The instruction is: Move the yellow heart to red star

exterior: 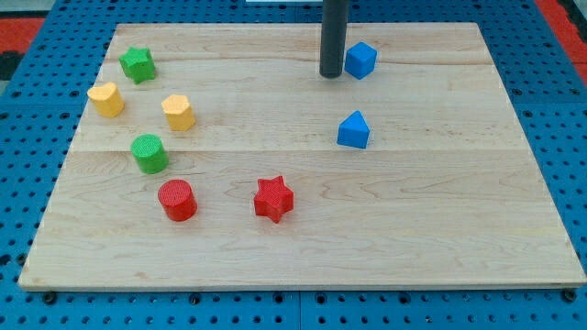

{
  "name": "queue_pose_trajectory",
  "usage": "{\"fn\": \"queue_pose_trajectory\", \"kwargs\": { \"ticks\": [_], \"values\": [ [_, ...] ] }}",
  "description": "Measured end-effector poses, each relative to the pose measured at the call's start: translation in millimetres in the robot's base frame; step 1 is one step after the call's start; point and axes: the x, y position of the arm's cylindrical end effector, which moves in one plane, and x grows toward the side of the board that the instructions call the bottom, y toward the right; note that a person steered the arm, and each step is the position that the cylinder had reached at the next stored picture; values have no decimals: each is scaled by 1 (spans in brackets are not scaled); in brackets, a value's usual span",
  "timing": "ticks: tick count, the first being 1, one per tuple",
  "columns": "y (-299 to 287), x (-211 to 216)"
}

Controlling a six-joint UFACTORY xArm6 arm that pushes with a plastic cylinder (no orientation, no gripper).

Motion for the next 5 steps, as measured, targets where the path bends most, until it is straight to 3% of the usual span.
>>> {"fn": "queue_pose_trajectory", "kwargs": {
  "ticks": [1, 2, 4, 5],
  "values": [
    [-39, 25],
    [-76, -22],
    [-227, -26],
    [-234, -8]
  ]
}}
